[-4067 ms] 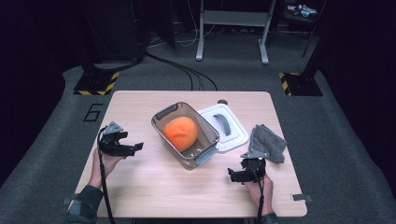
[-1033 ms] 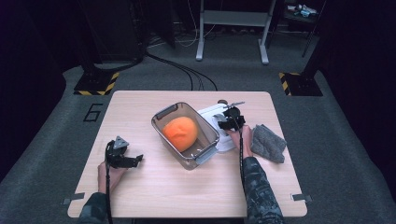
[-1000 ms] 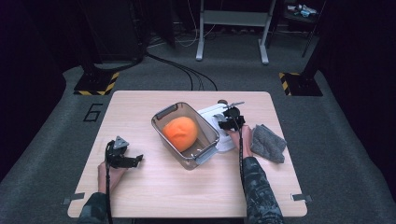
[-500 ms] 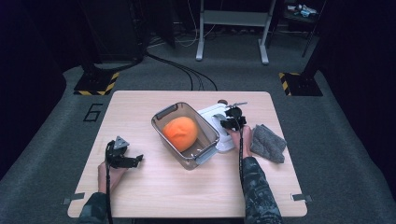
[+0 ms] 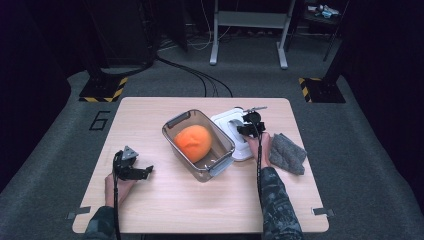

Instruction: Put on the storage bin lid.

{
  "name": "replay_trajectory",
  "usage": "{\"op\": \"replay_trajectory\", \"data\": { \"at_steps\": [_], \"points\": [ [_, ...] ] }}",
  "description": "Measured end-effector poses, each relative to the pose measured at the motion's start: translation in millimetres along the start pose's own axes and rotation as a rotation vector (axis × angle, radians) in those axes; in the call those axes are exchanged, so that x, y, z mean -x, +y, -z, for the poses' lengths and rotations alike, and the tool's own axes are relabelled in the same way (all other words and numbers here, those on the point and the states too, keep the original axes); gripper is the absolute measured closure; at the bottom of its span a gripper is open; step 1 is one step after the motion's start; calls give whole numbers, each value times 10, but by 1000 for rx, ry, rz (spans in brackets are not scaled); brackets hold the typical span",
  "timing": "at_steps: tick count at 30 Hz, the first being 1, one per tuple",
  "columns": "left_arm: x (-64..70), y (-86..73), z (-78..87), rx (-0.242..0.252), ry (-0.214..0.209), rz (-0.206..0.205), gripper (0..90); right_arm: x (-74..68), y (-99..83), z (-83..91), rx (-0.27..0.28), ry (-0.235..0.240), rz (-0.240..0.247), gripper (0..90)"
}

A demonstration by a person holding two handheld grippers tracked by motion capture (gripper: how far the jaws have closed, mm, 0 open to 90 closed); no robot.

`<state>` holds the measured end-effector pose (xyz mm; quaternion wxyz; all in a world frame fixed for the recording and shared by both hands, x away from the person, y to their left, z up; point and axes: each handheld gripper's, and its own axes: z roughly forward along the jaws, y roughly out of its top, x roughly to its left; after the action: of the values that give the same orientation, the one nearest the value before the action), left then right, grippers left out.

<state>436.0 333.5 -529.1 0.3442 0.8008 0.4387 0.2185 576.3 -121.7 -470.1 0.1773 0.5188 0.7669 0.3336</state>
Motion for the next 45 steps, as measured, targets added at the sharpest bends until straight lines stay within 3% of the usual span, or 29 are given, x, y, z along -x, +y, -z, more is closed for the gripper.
{"op": "replay_trajectory", "data": {
  "at_steps": [25,45],
  "points": [
    [-1,0,-1,0,1,3,109,44,187,320,38,-26,31,667],
    [0,0,0,0,2,2,109,58,356,601,63,-25,23,667]
  ]
}}
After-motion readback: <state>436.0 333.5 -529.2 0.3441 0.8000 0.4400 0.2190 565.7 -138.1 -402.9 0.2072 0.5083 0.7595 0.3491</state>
